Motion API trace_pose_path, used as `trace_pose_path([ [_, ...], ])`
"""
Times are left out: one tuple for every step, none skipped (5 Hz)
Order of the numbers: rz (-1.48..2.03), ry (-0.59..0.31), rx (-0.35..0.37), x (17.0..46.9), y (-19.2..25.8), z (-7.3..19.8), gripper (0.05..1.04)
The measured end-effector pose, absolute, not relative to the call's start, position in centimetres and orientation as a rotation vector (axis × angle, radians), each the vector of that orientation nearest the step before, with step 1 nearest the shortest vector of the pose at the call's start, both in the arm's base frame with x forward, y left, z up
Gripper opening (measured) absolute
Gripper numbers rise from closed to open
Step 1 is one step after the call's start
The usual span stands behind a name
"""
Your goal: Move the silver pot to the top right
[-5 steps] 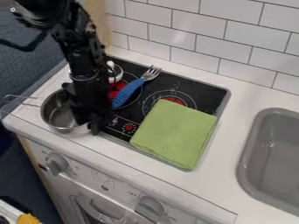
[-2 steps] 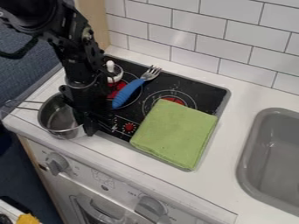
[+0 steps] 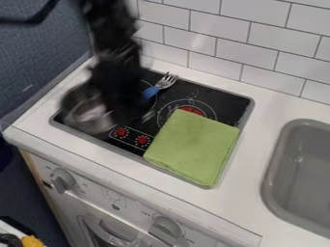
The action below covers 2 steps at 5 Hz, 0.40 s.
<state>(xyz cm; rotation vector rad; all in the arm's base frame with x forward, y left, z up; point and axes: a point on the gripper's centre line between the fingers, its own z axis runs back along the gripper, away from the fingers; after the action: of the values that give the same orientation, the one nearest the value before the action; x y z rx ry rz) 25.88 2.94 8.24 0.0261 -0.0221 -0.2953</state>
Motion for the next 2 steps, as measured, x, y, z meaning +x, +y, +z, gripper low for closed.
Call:
trace_pose_path([
  [-0.349,-0.022,0.002,29.3,-1.0,9.8,0.078],
  [-0.378,-0.03,0.013,32.8,-4.1,9.3,0.077],
])
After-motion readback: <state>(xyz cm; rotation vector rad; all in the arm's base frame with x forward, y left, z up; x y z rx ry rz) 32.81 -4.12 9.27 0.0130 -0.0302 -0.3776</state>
